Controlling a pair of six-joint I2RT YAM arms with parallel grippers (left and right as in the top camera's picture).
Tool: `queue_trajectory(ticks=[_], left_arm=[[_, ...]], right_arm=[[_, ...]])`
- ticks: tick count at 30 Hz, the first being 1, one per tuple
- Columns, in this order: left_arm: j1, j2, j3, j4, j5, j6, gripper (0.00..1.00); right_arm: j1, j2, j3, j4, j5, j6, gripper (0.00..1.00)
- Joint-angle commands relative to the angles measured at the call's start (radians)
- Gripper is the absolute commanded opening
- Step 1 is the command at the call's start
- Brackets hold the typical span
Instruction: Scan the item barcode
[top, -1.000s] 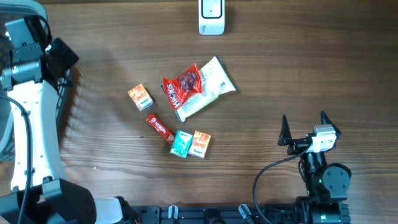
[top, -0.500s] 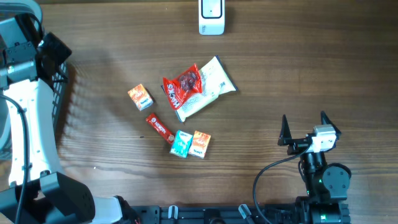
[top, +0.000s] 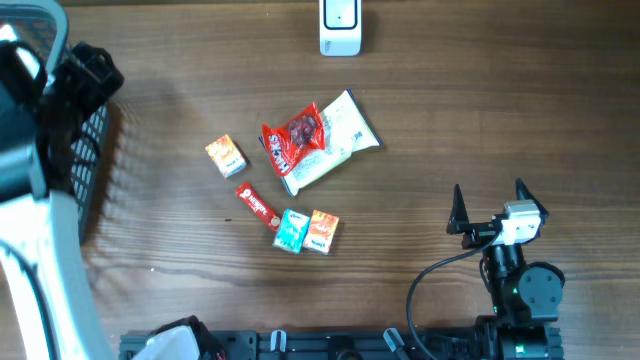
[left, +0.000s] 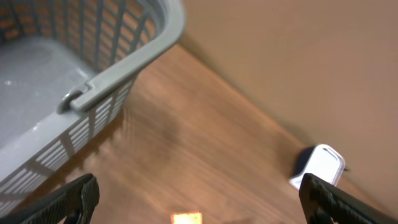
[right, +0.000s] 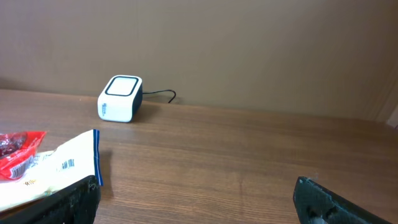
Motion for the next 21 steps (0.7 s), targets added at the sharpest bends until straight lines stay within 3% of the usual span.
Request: queue_trajectory(ticks=[1, 11, 21], left_arm=[[0.005, -0.135, -0.004, -0.15, 0.041, -0.048, 1.0], [0.005, -0.317, -0.004, -0.623, -0.031, -0.045, 1.0], [0.005, -0.327, -0.004, -0.784, -0.034, -0.045, 1.0]], right_arm=[[-0.006, -0.002, -0.001, 0.002, 0.011, 0.016, 1.0], [-0.006, -0.002, -0.001, 0.002, 0.011, 0.015, 1.0], [-0.006, -0.002, -0.001, 0.002, 0.011, 0.016, 1.0]])
